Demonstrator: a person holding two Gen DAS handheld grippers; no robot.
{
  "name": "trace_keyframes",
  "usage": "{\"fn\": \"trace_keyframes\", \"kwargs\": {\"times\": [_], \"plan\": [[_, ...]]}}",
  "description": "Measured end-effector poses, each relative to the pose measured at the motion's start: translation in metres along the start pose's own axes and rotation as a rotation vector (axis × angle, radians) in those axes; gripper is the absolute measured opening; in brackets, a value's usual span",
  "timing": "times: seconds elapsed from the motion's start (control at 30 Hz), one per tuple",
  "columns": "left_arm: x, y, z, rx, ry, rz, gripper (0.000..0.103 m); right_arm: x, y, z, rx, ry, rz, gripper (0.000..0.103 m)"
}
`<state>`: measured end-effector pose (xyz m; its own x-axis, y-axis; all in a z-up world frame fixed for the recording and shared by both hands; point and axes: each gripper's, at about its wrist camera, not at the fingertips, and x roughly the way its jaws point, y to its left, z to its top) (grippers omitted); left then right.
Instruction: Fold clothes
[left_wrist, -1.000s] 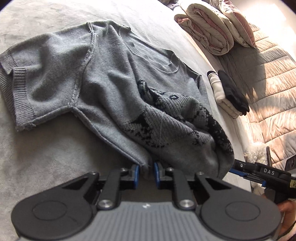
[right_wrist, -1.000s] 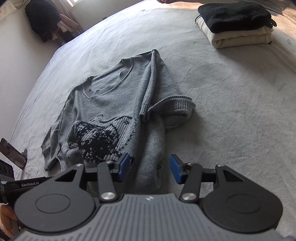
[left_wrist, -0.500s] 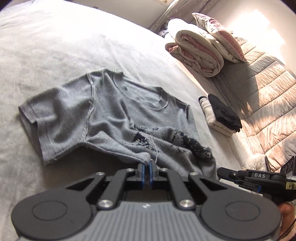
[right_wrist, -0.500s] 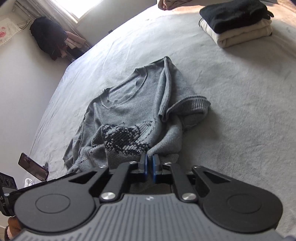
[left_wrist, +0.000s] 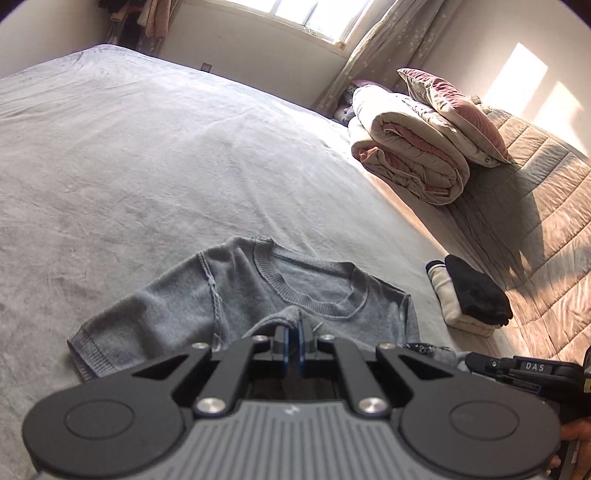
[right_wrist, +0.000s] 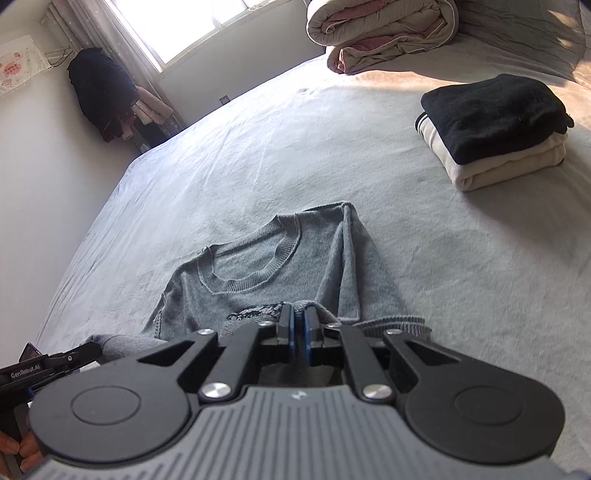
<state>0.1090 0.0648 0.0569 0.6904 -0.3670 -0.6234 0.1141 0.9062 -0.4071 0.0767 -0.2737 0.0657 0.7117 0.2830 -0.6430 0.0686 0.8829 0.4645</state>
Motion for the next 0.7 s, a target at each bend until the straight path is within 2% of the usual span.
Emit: {"fn": "trace_keyframes", "kwargs": {"times": [0.33, 0.53, 0.7], "plan": [[0.071, 0.017, 0.025, 0.003, 0.007, 0.068, 0.004, 0.066, -0.008, 0.029, -0.03, 0.006, -0.035, 0.008], [0.112, 0.031, 0.03, -0.017, 0.027, 0.08, 0.004, 0.103, -0.016, 0.033, -0.051, 0.03, -0.052, 0.008], [0.14, 0.049, 0.024, -0.082, 0.067, 0.072, 0.004, 0.128, -0.024, 0.027, -0.047, 0.048, -0.055, 0.008]]}}
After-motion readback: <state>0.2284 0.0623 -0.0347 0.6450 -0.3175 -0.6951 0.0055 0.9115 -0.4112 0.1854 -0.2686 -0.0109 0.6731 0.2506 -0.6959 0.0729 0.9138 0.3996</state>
